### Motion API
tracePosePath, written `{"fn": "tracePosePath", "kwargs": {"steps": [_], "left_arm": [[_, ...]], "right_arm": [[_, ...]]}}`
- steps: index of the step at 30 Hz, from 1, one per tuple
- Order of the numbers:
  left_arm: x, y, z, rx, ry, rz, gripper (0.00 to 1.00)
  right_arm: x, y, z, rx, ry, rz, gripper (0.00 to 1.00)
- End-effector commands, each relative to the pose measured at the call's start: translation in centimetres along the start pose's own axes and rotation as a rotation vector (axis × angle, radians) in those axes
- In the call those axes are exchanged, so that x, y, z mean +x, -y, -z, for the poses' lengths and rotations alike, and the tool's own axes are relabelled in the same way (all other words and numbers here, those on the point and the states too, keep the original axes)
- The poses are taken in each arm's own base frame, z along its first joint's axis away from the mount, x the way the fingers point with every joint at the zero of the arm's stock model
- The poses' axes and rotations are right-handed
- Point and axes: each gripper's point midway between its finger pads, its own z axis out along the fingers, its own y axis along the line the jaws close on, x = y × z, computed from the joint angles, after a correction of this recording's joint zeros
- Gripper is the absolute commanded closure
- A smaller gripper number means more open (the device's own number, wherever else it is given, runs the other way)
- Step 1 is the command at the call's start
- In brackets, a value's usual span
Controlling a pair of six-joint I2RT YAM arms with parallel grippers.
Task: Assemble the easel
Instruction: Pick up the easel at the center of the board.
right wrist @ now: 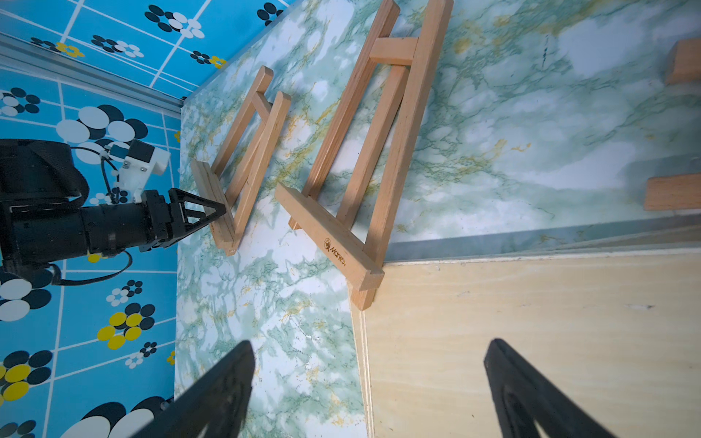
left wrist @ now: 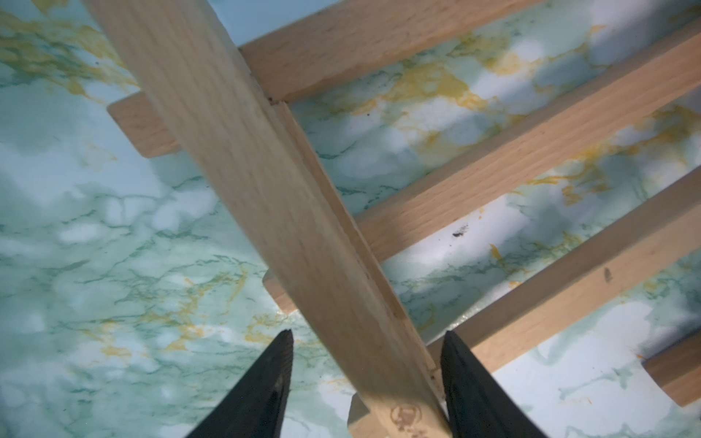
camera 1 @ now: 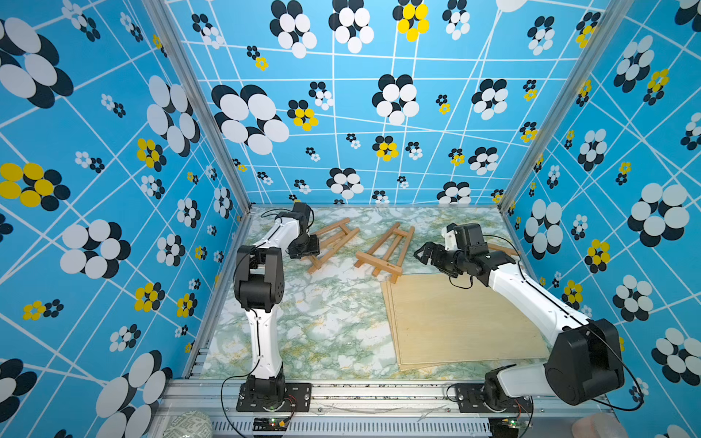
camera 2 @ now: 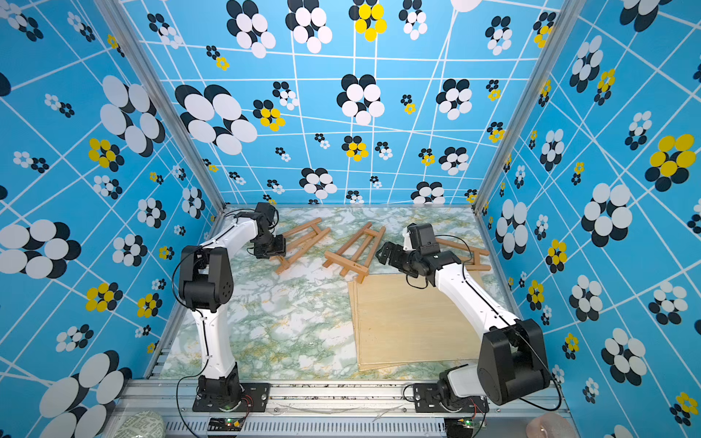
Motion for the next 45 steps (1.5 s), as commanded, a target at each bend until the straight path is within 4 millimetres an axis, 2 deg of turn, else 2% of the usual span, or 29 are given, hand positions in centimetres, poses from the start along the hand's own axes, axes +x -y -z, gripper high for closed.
{"fn": "tracePosePath", "kwargs": {"steps": [1,14,16,23,28,38,45], "left_arm": [[-0.1,-0.3,-0.1,-0.014,-0.019,0.022,0.37],[0.0,-0.6,-1.1,-0.014,-0.049,0.030,0.56],[0.1,-0.8,-1.2,-0.010,-0.053,0.035,0.62],[0.2,-0.7,-0.9,0.005,-0.051,0.038,0.68],[0.4,-1.1,-0.6,0.032,-0.049,0.061,0.85],[0.5,-1.7,2.2,0.114,-0.002,0.102,0.98],[-0.1,-0.2,5.9,0.375,0.074,0.274,1.00]], "right_arm": [[0.8,0.2,-1.0,-0.008,-0.032,-0.008,0.03],[1.4,0.8,-2.1,0.000,-0.060,-0.010,0.03],[1.3,0.7,-2.1,0.000,-0.057,-0.013,0.03],[1.5,0.7,-2.4,0.000,-0.063,-0.017,0.03],[1.6,0.6,-2.2,0.004,-0.059,-0.009,0.03],[1.4,-0.1,-1.5,0.018,-0.050,0.032,0.03],[1.2,-2.5,-0.8,0.011,-0.037,0.102,0.03]]}}
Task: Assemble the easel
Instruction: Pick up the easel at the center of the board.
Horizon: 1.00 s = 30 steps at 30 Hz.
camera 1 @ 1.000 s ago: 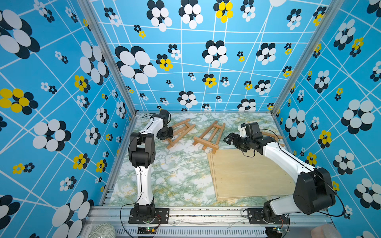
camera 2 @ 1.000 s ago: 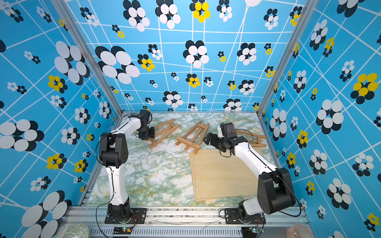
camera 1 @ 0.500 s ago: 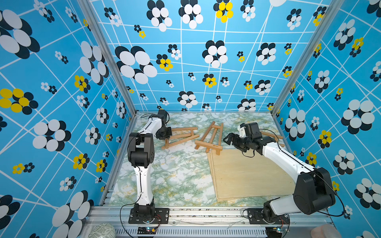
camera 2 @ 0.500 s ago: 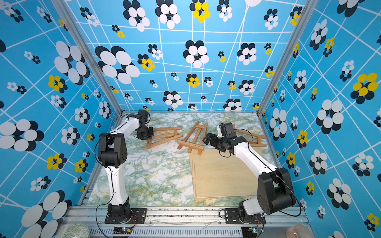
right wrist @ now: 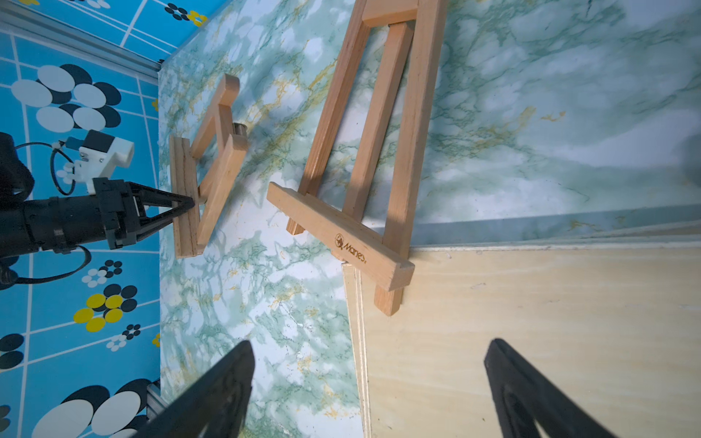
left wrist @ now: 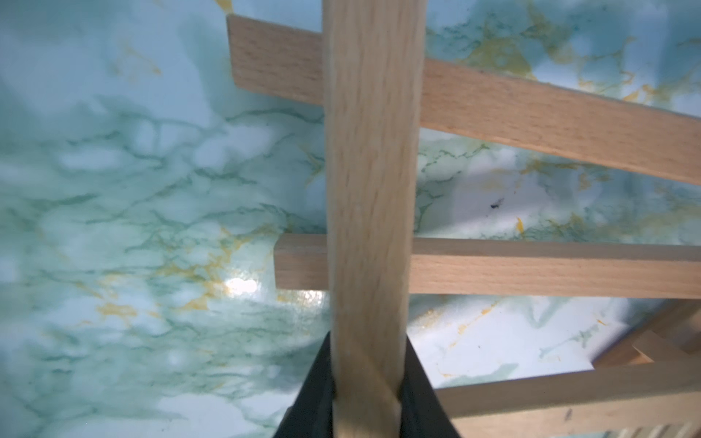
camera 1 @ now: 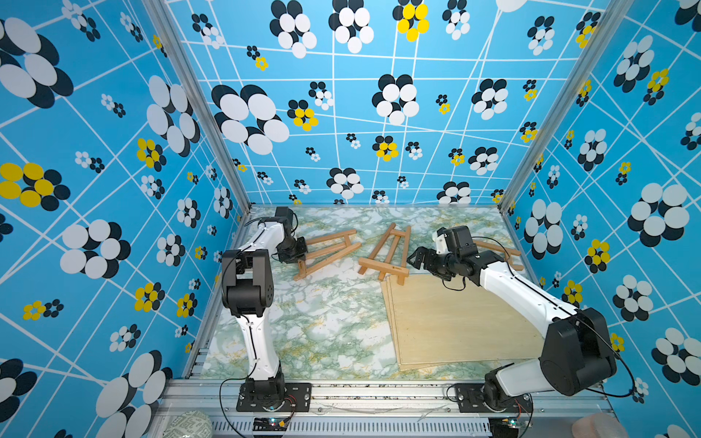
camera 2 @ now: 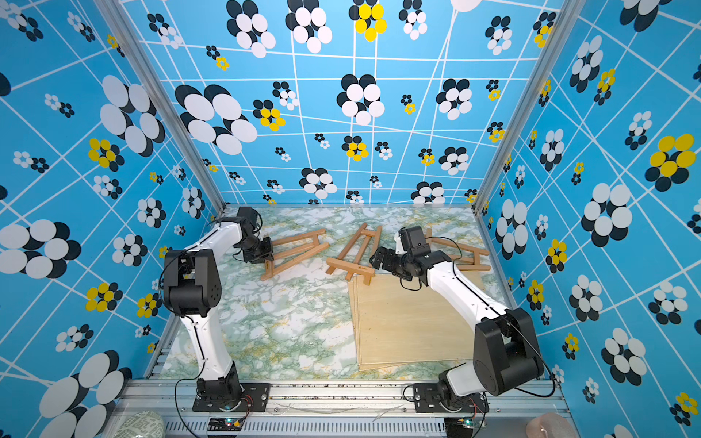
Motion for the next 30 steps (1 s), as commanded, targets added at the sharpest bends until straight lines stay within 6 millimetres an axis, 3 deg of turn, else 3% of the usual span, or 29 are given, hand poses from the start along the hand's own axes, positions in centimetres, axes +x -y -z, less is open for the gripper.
{"fn": "tracePosePath", "kwargs": {"steps": [1,8,19,30], "left_arm": [[-1.1,3.8,4.1,0.237,0.089,0.073,1.00],[-0.4,6.2,6.0,0.471,0.140,0.226,1.00],[0.1,8.7,9.4,0.717,0.193,0.354,1.00],[0.6,9.6,10.1,0.799,0.189,0.396,1.00]], "right_arm": [[-0.9,-2.0,1.2,-0.008,0.031,0.065,0.03],[-1.3,-7.5,1.9,-0.166,0.047,0.133,0.04],[-3.1,-13.5,-1.7,-0.323,0.184,0.315,0.05],[-5.0,-18.0,-9.4,-0.328,0.158,0.423,0.05]]}}
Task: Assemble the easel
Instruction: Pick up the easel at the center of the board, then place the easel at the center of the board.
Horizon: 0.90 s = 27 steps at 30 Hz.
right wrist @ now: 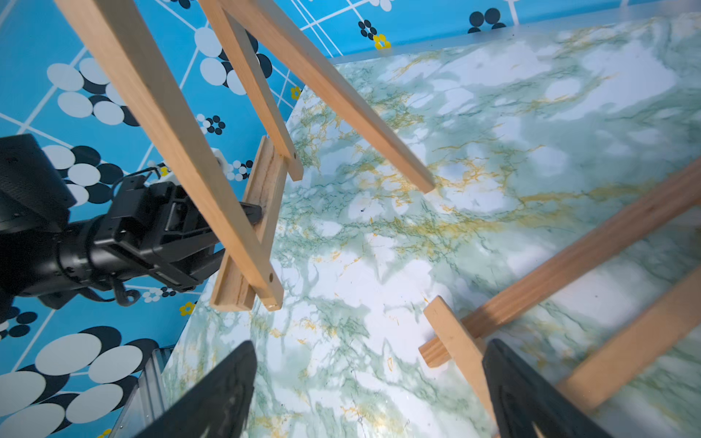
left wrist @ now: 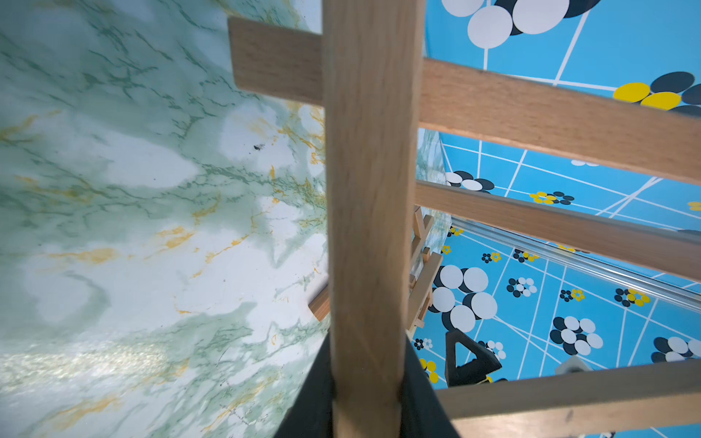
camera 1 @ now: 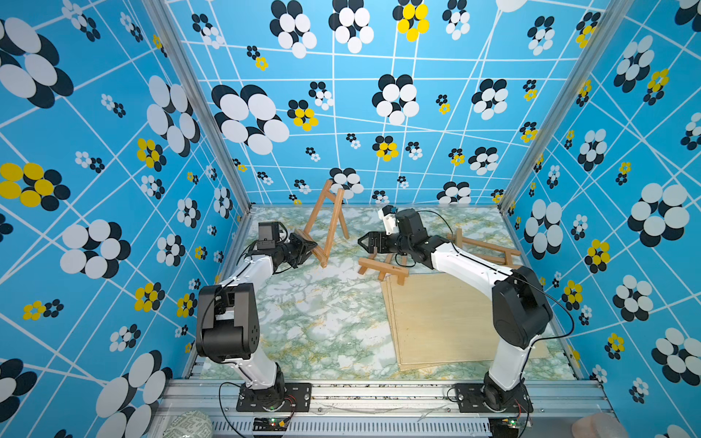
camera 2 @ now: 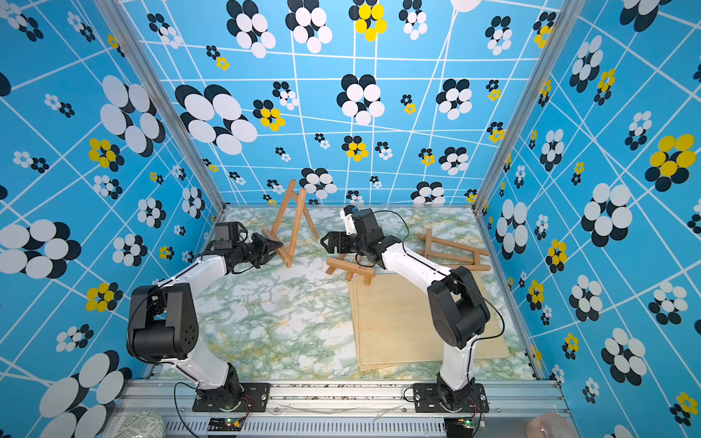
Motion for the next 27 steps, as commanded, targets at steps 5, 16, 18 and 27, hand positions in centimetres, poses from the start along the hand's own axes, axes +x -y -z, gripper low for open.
{"fn": "tracePosePath", "kwargs": {"steps": [5,16,18,27], "left_arm": [[0.6,3.5,1.0,0.132,-0.002,-0.056,1.00],[1.0,3.7,1.1,0.141,-0.015,-0.056,1.00],[1.3,3.6,1.1,0.144,-0.019,-0.056,1.00],[3.2,0.8,1.0,0.135,-0.049,-0.029,1.00]], "right_arm": [[-1.7,-2.5,-4.3,-0.025,0.042,0.051,0.05],[-1.4,-1.4,-9.8,0.035,0.065,0.059,0.04],[-1.8,-0.8,-10.5,0.059,0.069,0.059,0.04],[-3.6,2.3,-12.7,0.141,0.128,-0.017,0.04]]}}
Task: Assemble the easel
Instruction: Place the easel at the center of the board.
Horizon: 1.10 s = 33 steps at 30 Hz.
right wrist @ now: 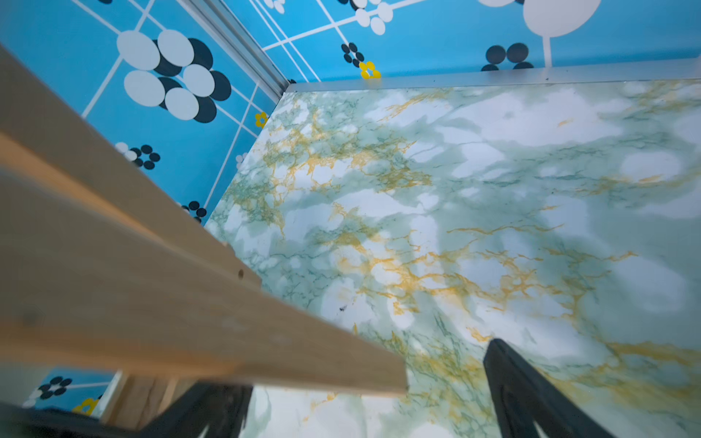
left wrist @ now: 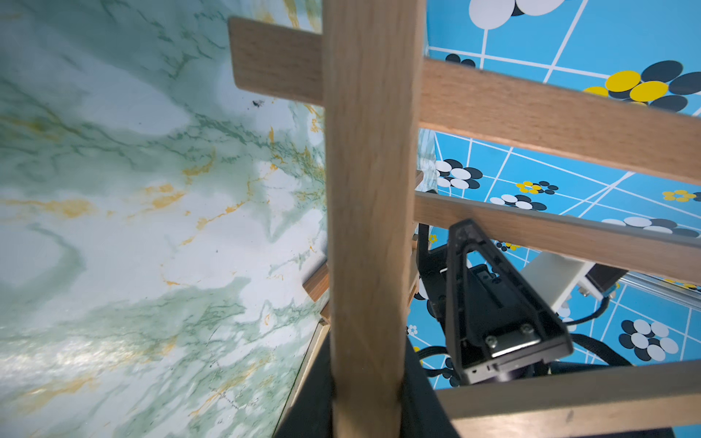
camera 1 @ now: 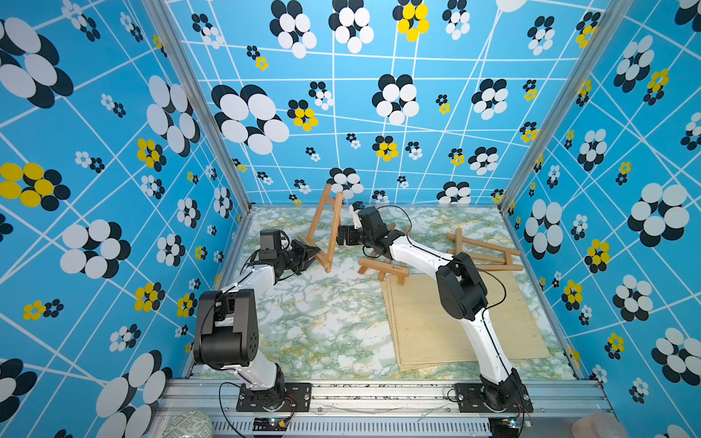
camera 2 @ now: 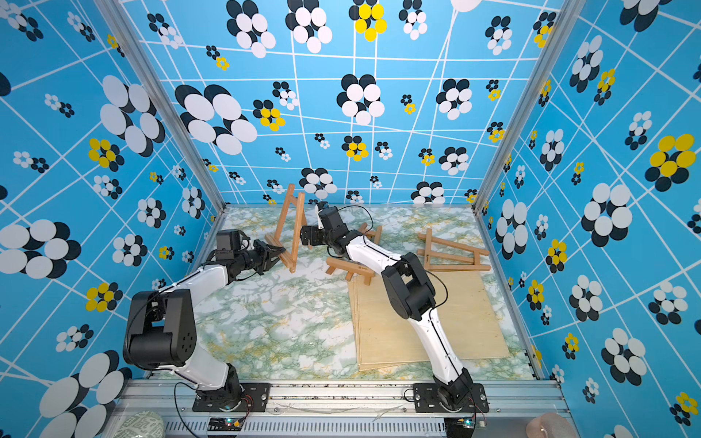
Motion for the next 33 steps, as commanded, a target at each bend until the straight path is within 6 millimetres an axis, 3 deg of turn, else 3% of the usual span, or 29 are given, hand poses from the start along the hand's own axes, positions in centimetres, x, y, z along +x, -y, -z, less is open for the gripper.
{"fn": "tracePosePath", "kwargs": {"steps": [1,8,23,28,33], "left_arm": [[1.0,2.1,0.9,0.093,-0.017,-0.073,1.00],[0.2,-0.8,0.7,0.051,0.024,-0.067,1.00],[-2.0,-6.6,-1.5,0.020,0.215,0.003,1.00],[-1.5,-8.1,-2.2,-0.016,0.229,-0.010,1.00],[-1.1,-9.8,-2.4,-0.020,0.245,0.011,1.00]], "right_arm": [[-1.1,2.0,-1.1,0.054,0.034,-0.057,0.04],[-0.9,3.2,-2.7,0.080,0.024,-0.065,0.04],[-0.4,3.3,-4.5,0.029,0.007,-0.015,0.05],[-0.1,3.3,-3.8,0.022,-0.009,-0.028,0.05],[-0.1,3.1,-0.9,0.027,0.007,-0.033,0.05]]}}
